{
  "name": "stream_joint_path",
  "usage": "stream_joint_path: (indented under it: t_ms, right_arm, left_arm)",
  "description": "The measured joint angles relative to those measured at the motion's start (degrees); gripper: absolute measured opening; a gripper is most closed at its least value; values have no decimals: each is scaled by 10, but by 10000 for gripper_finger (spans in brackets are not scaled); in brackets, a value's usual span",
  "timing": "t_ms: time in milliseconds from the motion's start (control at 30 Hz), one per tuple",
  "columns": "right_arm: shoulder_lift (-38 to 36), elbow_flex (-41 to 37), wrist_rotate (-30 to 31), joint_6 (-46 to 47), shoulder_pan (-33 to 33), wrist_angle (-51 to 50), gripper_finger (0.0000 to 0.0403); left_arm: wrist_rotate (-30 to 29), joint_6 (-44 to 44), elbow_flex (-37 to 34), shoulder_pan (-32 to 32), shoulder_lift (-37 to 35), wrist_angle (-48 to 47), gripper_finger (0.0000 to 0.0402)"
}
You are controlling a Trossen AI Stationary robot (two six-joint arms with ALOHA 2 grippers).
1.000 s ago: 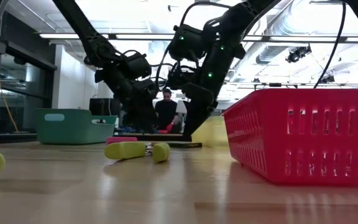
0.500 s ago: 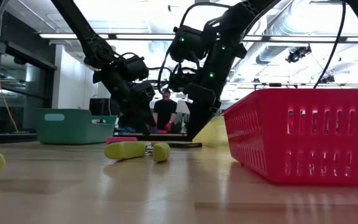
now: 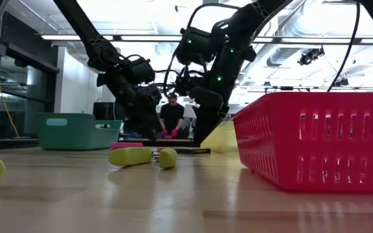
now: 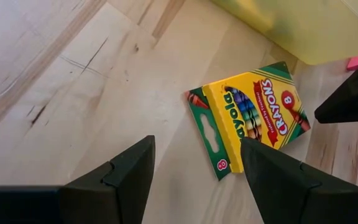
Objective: Pick & Place School Supplies
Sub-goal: Put the crayon box into the yellow bin
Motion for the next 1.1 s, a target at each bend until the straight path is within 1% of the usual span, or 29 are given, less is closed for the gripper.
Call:
stream_joint_path:
  t_ms: [300,367,467,600,767,933,1100]
  right_arm:
    - [0,3,3,-23,5,4,2]
    - [2,7,-2,-42,6,3,2]
    - [2,22,8,-74,10,-12,2]
    - [1,51,21,-125,13,-58,2]
    - [0,55,-13,-170,13,-88,2]
    - [6,55,-29,-215,12,-111,2]
    - [9,55,-46,-243,8,-107,2]
  left_arm:
    - [0,1,0,0,0,0,232]
    - [0,1,0,0,0,0,232]
    - [0,1,0,0,0,0,232]
    - [0,1,0,0,0,0,232]
    - [0,1,0,0,0,0,232]
    - [0,13,0,0,0,0,232]
    - [0,13,0,0,0,0,232]
